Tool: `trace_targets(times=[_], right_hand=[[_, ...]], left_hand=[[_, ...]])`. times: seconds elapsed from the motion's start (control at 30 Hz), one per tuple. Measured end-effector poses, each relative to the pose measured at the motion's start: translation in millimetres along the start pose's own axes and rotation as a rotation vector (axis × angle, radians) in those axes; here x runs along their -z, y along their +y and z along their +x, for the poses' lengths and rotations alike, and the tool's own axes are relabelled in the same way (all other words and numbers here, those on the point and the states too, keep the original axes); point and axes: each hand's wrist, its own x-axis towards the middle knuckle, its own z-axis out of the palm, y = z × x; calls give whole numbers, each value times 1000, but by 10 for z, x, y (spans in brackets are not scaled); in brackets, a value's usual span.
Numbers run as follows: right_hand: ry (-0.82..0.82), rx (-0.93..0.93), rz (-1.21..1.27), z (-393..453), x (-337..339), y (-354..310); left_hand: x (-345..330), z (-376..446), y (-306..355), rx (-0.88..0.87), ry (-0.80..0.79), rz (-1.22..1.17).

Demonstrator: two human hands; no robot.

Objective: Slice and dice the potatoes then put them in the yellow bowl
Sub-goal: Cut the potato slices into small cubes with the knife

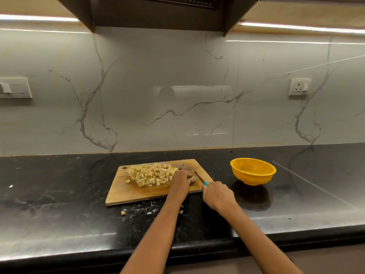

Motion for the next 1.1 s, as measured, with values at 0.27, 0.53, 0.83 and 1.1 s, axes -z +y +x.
trace_targets(times=[0.27,0.53,0.83,1.1], right_hand=[[-33,9,-27,22,-6,-6],[-81,-41,121,-36,28,-18],[-202,-110,209,-108,62,-124],[-259,-99,173,-12,89,-207]], left_hand=[[11,-1,-13,-26,-9,-11],[36,-23,-7,-54,-4,-45],[78,-36,-32,-6,55,-111],[111,-23,-7,-3,47,-112]])
